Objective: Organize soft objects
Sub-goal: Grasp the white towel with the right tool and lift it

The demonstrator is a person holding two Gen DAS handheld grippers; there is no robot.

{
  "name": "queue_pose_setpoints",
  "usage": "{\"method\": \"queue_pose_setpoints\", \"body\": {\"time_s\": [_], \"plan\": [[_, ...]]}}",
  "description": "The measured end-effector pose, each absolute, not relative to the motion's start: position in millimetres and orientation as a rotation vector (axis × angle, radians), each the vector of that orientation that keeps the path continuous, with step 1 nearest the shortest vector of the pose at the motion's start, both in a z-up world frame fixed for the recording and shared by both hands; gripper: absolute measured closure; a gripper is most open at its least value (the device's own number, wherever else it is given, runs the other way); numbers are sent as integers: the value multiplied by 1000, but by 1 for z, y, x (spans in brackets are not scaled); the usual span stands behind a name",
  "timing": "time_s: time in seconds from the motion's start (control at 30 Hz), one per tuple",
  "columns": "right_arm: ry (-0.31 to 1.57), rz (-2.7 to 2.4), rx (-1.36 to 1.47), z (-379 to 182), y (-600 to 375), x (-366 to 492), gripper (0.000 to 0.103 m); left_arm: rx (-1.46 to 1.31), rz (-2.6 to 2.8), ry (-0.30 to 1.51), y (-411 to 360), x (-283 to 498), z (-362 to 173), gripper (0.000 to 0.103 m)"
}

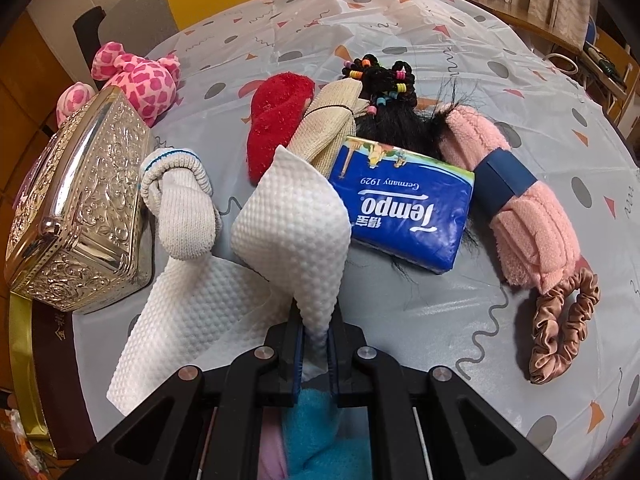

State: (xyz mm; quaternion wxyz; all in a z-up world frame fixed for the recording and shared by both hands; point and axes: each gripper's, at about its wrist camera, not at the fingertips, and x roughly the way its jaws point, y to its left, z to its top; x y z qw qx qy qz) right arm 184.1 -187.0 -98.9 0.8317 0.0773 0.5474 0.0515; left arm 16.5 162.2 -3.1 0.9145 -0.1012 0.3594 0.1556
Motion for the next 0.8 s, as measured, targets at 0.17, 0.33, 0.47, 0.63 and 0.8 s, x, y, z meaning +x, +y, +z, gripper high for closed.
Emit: {"method": "queue_pose_setpoints", "body": {"time_s": [0.17, 0.33, 0.47, 0.63, 0.8], "plan": [[1156, 107, 165, -98, -187, 184, 95, -226, 334, 758, 171, 11, -10, 0], [1126, 118, 226, -86, -194, 181, 95, -224, 352, 763, 181, 4, -15, 0], [1045, 133, 274, -63, -204, 172, 95, -245, 361, 771, 189, 2, -19, 0], [1001, 96, 334, -51, -224, 166, 95, -252, 355, 771, 189, 2, -19, 0], [988, 49, 409, -53, -242, 166, 95, -245, 340, 773, 185, 1, -19, 0]]}}
